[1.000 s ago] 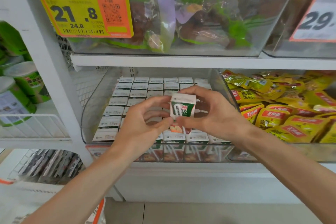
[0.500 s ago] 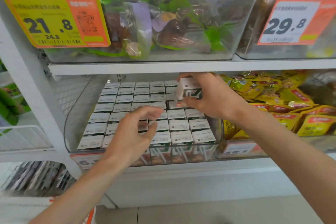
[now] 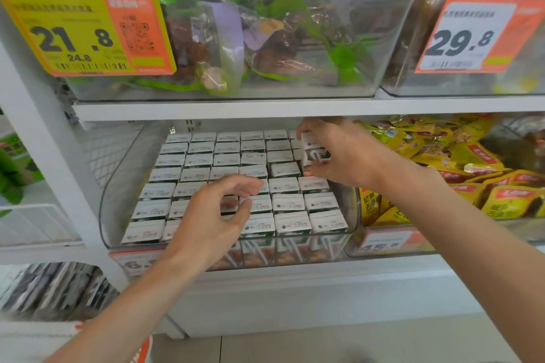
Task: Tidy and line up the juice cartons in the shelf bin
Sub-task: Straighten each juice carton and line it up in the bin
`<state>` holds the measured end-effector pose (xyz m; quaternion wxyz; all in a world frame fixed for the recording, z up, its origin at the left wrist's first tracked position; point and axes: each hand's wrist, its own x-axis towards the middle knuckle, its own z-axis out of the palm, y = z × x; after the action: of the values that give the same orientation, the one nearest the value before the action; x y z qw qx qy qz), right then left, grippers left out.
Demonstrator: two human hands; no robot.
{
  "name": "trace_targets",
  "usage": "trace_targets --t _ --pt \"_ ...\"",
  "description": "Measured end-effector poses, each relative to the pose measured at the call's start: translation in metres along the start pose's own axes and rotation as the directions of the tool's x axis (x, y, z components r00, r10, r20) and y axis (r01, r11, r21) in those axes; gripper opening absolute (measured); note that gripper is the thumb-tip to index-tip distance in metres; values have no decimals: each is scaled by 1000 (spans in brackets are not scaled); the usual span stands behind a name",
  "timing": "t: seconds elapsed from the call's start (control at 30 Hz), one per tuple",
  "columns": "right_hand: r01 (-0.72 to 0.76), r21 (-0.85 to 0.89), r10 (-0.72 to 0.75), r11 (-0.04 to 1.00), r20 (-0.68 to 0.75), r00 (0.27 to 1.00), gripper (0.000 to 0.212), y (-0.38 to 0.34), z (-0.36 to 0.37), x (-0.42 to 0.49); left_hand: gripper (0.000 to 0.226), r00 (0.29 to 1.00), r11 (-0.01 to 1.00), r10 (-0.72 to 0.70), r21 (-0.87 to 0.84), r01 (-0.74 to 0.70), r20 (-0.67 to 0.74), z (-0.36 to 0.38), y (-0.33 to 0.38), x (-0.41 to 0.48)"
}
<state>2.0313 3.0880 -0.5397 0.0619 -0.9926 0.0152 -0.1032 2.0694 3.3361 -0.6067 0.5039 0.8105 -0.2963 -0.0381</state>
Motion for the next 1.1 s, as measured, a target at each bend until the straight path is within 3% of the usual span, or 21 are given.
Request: trace_targets --t 0.33,0.77,0.97,1.1 --pt "-29 37 27 999 53 998 55 4 0 8 37 1000 1000 -13 -9 13 6 -1 0 -1" --pt "36 -113 -21 993 128 992 52 -3 24 22 35 1000 1000 -20 -15 20 1 -2 1 -1" --pt "3 -162 40 987 261 964 37 1 26 26 34 1000 1000 -22 -13 22 9 -4 3 -2" --pt "12 -129 16 992 219 976 33 -2 28 27 34 1000 1000 -24 -21 24 3 -5 5 -3"
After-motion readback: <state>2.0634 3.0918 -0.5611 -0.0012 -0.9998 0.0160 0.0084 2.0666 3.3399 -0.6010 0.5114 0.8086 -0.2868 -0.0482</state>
